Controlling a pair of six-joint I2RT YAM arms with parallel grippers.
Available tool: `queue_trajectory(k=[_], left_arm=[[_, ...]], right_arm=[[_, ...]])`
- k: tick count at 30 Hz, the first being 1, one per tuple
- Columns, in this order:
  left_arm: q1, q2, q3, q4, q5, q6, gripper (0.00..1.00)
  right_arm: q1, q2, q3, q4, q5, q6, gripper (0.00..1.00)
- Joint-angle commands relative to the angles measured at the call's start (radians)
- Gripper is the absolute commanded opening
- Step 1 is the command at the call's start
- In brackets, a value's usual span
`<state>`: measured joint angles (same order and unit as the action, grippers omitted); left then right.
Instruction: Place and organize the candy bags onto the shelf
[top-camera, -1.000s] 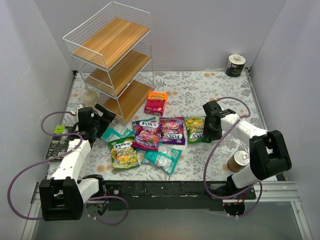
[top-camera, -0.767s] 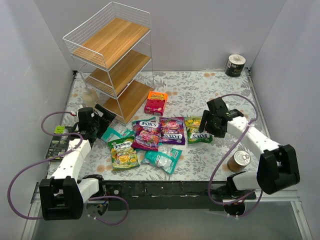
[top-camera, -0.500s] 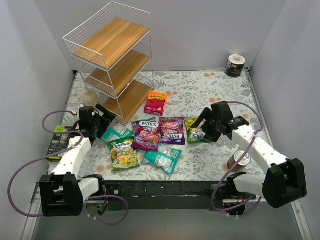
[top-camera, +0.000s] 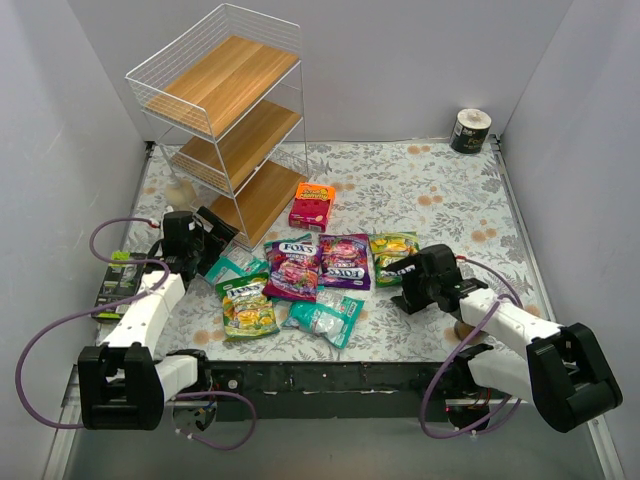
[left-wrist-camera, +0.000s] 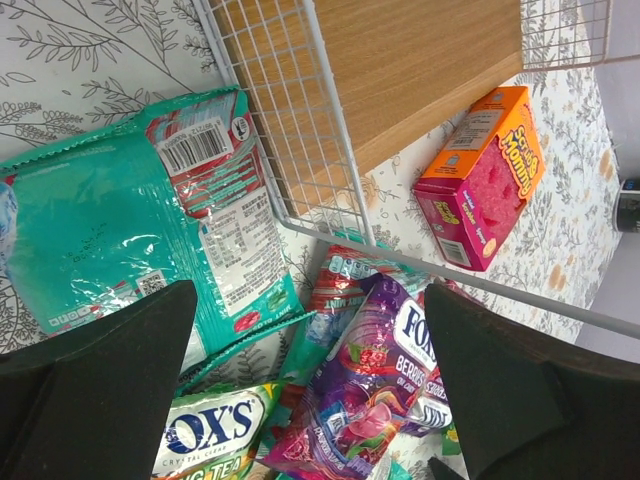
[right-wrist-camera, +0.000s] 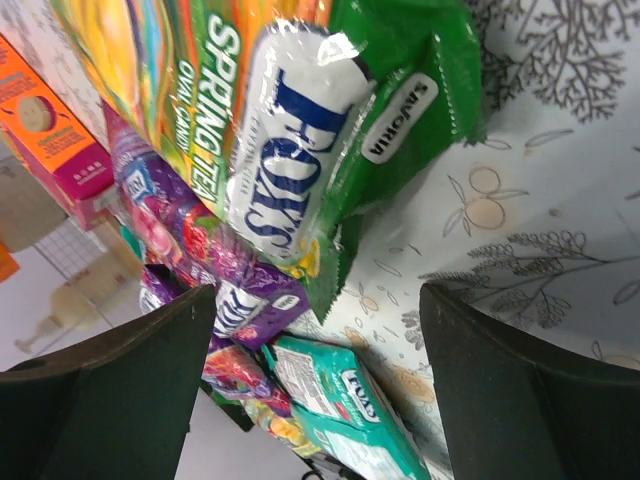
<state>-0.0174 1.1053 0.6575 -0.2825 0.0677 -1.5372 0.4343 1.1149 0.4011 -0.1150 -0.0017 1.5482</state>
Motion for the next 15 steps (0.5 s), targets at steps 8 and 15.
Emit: queue_trajectory(k=[8, 15], left_arm=[[-0.004, 0.025, 0.076, -0.069, -0.104, -0.009, 0.98], [-0.004, 0.037, 0.102, -0.164, -0.200, -0.064, 0.98]], right_arm=[[0.017, 0.060, -0.074, 0.193, 0.235, 0.230, 0.84], [0.017, 0.126, -0.056, 0.129, 0.249, 0.283, 0.65]])
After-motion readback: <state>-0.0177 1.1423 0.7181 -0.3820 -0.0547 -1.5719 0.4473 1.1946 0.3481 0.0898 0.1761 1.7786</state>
